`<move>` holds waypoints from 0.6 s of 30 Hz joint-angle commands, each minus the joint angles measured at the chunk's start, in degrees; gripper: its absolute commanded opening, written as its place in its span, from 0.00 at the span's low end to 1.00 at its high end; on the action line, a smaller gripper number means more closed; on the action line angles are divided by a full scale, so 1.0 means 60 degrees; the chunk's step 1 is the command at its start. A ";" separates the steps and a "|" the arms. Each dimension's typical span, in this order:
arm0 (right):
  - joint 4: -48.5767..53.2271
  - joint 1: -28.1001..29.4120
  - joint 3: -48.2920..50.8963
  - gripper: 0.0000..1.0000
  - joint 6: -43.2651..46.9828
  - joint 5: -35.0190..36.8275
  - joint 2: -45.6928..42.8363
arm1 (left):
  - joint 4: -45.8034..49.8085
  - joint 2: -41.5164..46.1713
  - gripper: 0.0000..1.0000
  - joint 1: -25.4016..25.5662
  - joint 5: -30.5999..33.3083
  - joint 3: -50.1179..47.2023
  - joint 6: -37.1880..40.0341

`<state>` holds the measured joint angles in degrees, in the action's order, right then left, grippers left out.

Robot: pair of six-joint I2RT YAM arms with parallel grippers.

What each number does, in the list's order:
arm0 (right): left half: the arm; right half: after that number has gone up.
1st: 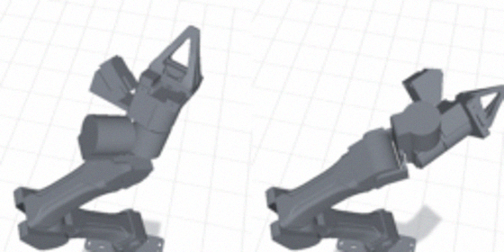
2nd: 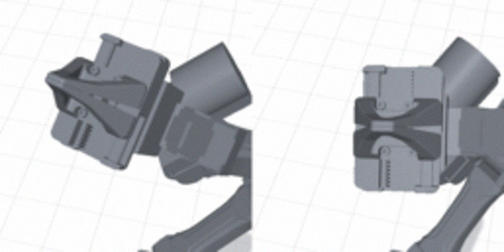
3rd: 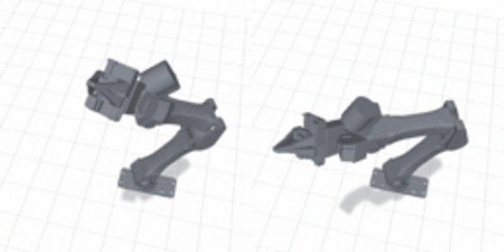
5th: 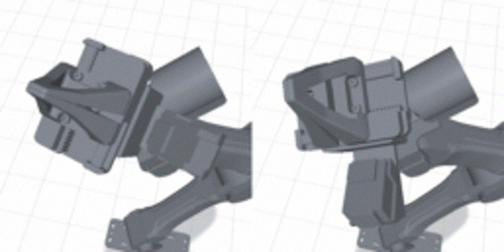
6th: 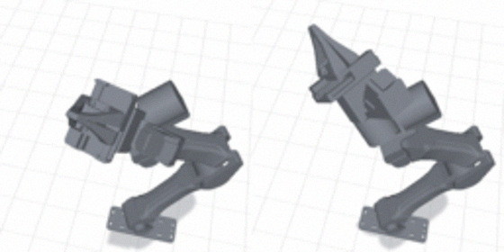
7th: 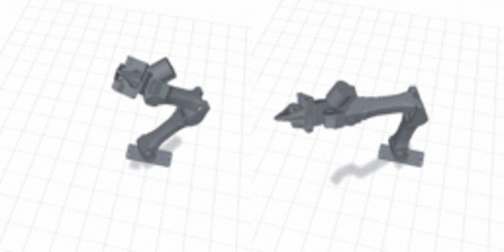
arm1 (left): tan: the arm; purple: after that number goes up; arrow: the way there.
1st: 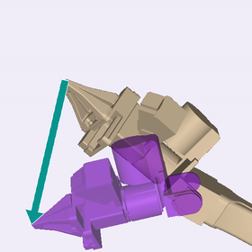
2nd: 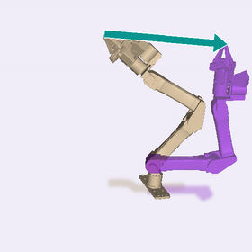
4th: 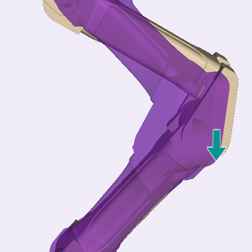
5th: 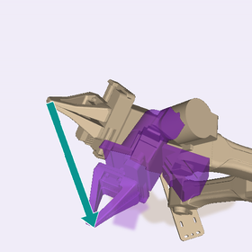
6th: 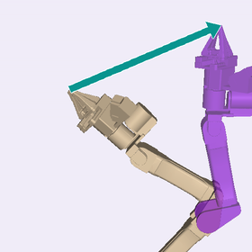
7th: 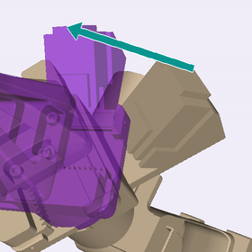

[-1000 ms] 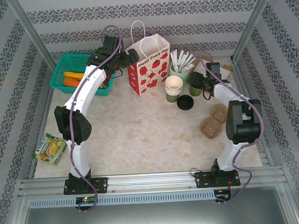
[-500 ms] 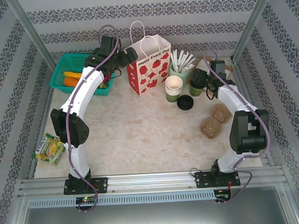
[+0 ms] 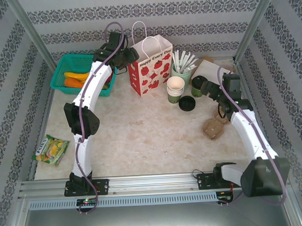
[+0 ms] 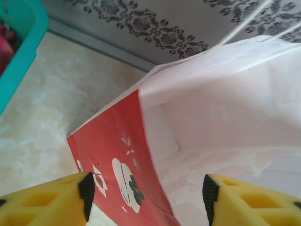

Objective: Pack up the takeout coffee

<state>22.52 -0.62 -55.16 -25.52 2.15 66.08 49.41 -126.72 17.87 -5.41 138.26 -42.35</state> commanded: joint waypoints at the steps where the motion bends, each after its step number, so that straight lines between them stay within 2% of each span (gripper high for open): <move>1: 0.1050 -0.0023 0.0254 0.98 0.0149 0.0749 -0.0758 | 0.0377 0.0030 0.44 -0.0140 -0.0132 0.0423 0.0194; 5: 0.1708 -0.0055 0.0578 0.98 0.0077 0.1196 -0.1389 | 0.0471 0.0299 0.16 -0.0127 -0.0197 0.0392 0.0341; 9: 0.2069 -0.0072 0.0798 0.98 0.0078 0.1235 -0.1611 | 0.0709 0.0818 0.01 -0.0132 -0.0334 0.0089 0.0476; 13: 0.2283 -0.0068 0.0945 0.98 0.0025 0.0838 -0.1575 | 0.0946 0.1794 0.00 -0.0122 -0.0489 -0.0852 0.0662; 18: 0.2852 -0.0299 0.0975 0.98 -0.0441 0.0148 -0.0963 | 0.0586 0.3953 0.00 -0.0130 -0.0721 -0.3756 0.0636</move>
<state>36.14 -1.21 -49.84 -25.89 5.65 58.41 52.53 -110.26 17.87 -8.25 121.56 -39.51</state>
